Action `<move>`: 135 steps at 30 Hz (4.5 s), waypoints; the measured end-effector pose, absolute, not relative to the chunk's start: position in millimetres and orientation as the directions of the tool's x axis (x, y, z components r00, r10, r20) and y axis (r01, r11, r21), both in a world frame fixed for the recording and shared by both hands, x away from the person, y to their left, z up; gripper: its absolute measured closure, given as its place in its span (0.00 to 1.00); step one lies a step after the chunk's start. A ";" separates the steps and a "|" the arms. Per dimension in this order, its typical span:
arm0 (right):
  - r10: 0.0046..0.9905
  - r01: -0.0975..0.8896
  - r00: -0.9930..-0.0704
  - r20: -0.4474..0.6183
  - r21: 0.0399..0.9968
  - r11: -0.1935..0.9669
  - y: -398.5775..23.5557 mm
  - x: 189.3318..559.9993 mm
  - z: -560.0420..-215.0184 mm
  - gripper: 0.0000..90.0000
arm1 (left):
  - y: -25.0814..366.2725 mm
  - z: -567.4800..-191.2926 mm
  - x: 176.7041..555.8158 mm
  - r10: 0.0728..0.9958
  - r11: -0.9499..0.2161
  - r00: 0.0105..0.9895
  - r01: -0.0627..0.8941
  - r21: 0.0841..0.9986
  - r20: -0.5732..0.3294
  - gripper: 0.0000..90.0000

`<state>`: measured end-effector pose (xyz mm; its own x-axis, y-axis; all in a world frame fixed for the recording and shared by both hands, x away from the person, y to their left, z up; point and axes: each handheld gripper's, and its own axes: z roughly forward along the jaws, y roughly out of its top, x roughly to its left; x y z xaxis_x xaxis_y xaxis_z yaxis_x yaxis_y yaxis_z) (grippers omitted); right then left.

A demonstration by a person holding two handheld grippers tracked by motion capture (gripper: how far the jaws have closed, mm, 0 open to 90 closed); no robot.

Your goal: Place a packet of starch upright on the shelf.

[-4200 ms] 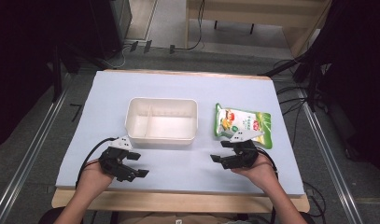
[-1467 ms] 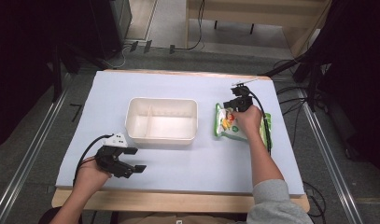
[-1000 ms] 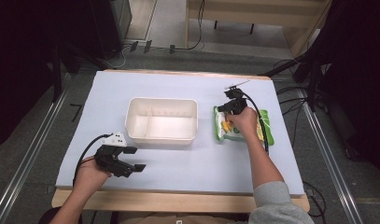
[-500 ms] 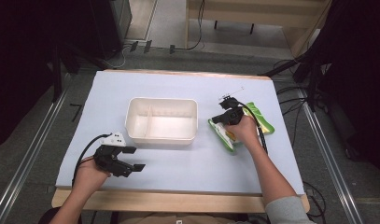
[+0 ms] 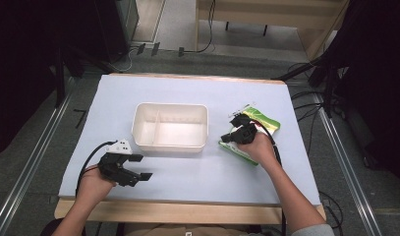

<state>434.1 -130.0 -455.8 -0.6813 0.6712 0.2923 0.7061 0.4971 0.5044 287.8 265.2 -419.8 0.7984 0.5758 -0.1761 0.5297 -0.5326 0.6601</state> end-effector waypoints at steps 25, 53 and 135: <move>0.633 0.714 -0.678 0.373 0.539 0.447 -166.5 387.7 -433.5 0.74 | 263.9 -418.1 287.5 0.572 -0.537 0.802 0.524 0.661 -0.171 0.25; 0.883 0.807 -0.368 0.292 0.573 0.147 -241.0 458.3 -445.1 0.30 | 261.1 -420.0 288.4 0.573 -0.547 0.803 0.523 0.654 -0.163 0.25; 0.743 0.694 -0.562 0.363 0.695 0.186 -211.0 391.6 -335.2 0.99 | 269.9 -415.0 288.1 0.581 -0.529 0.799 0.513 0.676 -0.152 0.25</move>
